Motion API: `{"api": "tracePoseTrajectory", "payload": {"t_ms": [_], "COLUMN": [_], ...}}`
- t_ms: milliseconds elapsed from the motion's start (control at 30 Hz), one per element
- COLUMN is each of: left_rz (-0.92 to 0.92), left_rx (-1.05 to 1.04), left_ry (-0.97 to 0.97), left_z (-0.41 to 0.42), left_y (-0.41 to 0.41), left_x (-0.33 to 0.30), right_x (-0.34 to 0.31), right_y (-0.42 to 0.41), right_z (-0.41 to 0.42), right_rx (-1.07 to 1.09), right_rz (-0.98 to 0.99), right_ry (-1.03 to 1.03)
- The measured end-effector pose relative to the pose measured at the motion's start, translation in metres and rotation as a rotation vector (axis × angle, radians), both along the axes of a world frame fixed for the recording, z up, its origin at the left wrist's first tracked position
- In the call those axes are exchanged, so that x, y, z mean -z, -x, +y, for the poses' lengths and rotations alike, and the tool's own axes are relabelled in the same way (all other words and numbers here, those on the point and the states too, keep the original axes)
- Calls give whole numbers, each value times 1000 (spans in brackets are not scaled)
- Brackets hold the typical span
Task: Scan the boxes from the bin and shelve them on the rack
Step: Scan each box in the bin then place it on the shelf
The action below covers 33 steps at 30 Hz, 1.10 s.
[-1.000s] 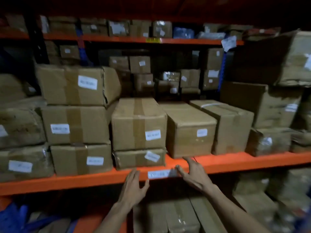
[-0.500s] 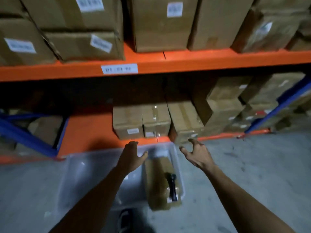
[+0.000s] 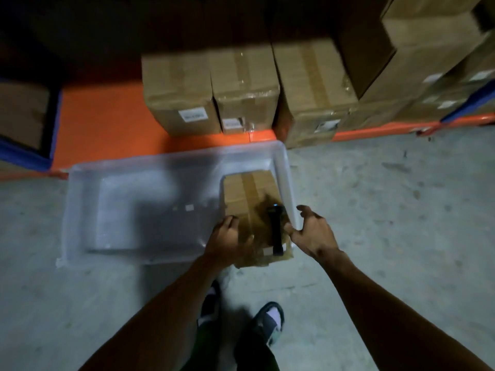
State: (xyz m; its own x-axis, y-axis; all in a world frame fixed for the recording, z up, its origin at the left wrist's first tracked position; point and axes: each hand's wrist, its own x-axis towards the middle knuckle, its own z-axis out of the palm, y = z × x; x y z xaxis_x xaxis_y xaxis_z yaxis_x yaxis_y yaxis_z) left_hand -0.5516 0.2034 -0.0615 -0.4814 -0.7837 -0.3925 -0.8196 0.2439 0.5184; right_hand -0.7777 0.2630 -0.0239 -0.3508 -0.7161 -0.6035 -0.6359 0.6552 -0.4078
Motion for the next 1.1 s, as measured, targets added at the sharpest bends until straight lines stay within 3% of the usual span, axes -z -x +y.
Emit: {"api": "tracePoseTrajectory", "payload": {"t_ms": [167,367,467,633,800,933,1033,1100], "left_rz": [-46,7,112,229,177,148,126,40], "left_rx": [269,291,208,181,182,73,-26,95], "left_ry": [162,219,148,195,183,319,242,353], "left_z": [11,13,21,18,-20,-85,-124,-137], "left_y": [-4,-14,-18,-18,-15,3,17,19], "left_x": [101,175,186,188,161,148,144,148], "right_x": [86,152,164,158,142,132,126,122], "right_y": [-13,-29,-30,-28,-30,-34,-44,-52], "right_z": [-7,-17,-24,-25,-11,-10,-18,-25], "right_rx": [61,80,96,219,410,509,529,530], "right_rz": [1,47,82,-8,-106,-221,-299,-303], "right_ry": [16,29,34,99,326,593,659,675]}}
